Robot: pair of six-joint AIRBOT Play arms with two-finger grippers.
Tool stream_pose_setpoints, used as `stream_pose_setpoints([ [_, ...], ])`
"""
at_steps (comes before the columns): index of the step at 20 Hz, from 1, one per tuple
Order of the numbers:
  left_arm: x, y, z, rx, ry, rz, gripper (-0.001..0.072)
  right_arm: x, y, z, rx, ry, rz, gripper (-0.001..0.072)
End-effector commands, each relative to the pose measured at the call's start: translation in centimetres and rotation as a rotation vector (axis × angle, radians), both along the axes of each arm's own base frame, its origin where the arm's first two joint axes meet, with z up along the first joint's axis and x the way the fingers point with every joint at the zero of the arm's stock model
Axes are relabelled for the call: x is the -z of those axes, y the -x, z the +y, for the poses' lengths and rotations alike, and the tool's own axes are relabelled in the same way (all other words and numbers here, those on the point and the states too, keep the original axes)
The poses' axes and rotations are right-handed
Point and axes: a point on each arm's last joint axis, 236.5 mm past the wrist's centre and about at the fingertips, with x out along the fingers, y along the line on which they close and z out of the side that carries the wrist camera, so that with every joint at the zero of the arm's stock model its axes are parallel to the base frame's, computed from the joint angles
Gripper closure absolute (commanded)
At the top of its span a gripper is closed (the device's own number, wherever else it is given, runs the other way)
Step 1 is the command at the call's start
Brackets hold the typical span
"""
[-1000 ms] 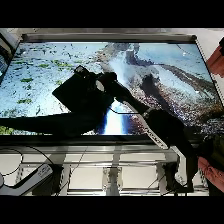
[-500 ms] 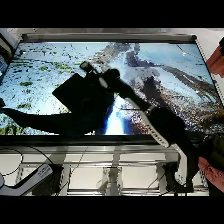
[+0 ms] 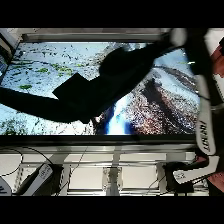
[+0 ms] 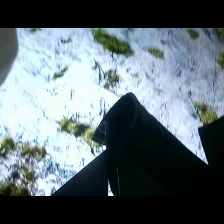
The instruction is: Fold the clothes and pants, and hang the long-sleeved shirts on hangers.
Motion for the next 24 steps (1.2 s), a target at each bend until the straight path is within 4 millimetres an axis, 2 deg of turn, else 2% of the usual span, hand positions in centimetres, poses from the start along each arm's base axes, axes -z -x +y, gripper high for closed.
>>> stream_pose_setpoints([
  [1,-5.5,-0.5,1.5,-0.027,-0.168,-0.160,0.0682,-2.0,2.9,-10.4,0.219,-0.032,0.018,0.0691],
  [3,-5.7,-0.4,1.5,-0.018,-0.190,-0.157,0.0682,-1.5,3.7,-14.0,0.298,-0.068,0.042,0.0690],
  [4,-5.4,-0.4,1.4,-0.014,-0.183,-0.148,0.0682,-0.8,4.1,-15.3,0.323,-0.093,0.060,0.0690],
  [7,-2.8,-0.5,1.0,0.008,-0.119,-0.071,0.0682,2.8,5.3,-17.9,0.384,-0.147,0.156,0.0691],
  [11,3.5,0.0,-0.4,0.064,0.040,0.116,0.0682,7.8,7.1,-19.5,0.426,-0.152,0.287,0.0691],
  [15,9.8,1.6,-2.5,0.165,0.171,0.320,0.0682,13.0,9.0,-19.1,0.411,-0.144,0.427,0.0691],
  [18,14.8,4.5,-3.6,0.205,0.200,0.465,0.0683,17.0,10.8,-18.6,0.410,-0.149,0.527,0.0691],
  [21,20.5,9.7,-3.9,0.202,0.211,0.683,0.0682,20.2,12.9,-18.0,0.411,-0.153,0.597,0.0691],
  [24,24.0,12.8,-5.2,0.214,0.250,0.787,0.0681,23.1,15.9,-18.0,0.419,-0.126,0.689,0.0691],
])
